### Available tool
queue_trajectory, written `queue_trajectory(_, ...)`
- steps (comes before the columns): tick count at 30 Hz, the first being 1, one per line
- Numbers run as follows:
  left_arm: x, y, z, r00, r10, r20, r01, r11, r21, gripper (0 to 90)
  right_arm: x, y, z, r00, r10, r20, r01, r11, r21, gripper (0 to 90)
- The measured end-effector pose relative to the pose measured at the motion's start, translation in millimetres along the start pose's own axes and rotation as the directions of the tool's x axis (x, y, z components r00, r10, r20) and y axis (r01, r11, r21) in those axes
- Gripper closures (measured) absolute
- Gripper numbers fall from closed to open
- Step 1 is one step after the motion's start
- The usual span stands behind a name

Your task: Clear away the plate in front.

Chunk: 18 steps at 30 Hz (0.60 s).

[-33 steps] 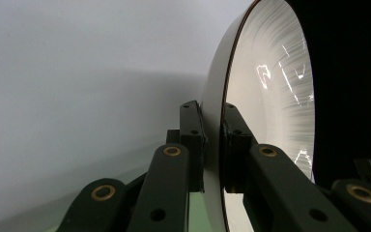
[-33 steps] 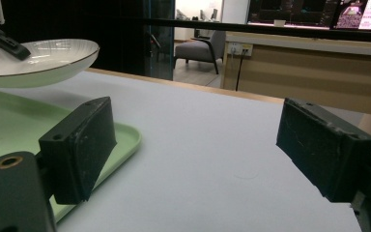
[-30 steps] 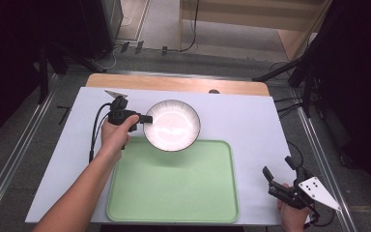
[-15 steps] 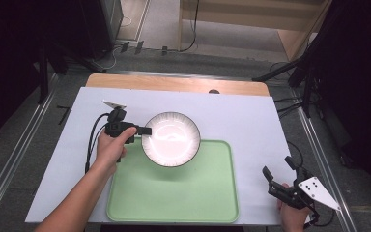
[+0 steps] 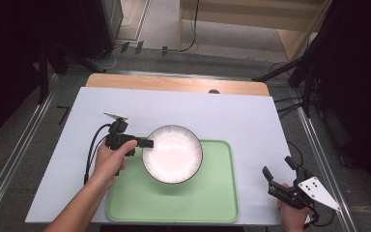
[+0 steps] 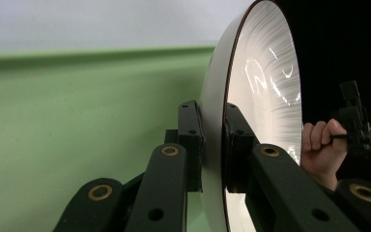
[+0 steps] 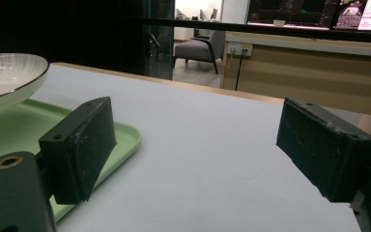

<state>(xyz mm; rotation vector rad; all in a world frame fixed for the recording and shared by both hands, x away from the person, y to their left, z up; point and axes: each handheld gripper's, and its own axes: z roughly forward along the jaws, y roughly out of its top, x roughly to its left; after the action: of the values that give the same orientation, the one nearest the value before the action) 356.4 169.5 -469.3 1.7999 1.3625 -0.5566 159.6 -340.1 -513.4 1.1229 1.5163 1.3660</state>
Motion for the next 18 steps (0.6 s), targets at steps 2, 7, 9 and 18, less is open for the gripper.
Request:
queue_trajectory(2,0.6,-3.3,1.1,1.0000,0.000,0.006,0.000,1.0000,0.009,82.8,0.1,0.0,0.0,1.0000,0.000,0.000,0.000,1.000,0.000,14.5)
queue_trajectory(7,0.4,-11.7,3.3,1.0000,-0.001,0.009,0.000,0.9996,0.027,82.5,0.2,0.0,-0.1,1.0000,0.000,-0.001,0.000,1.000,0.001,14.5)
queue_trajectory(9,0.6,-15.0,4.0,0.9999,-0.003,0.016,0.003,0.9993,0.037,82.5,0.2,0.0,0.0,1.0000,0.000,-0.001,0.000,1.000,0.001,14.5)
queue_trajectory(18,0.8,-28.6,9.3,0.9997,0.000,0.024,-0.002,0.9973,0.074,82.4,0.4,0.0,0.0,1.0000,0.001,0.001,-0.001,1.000,0.000,14.5)
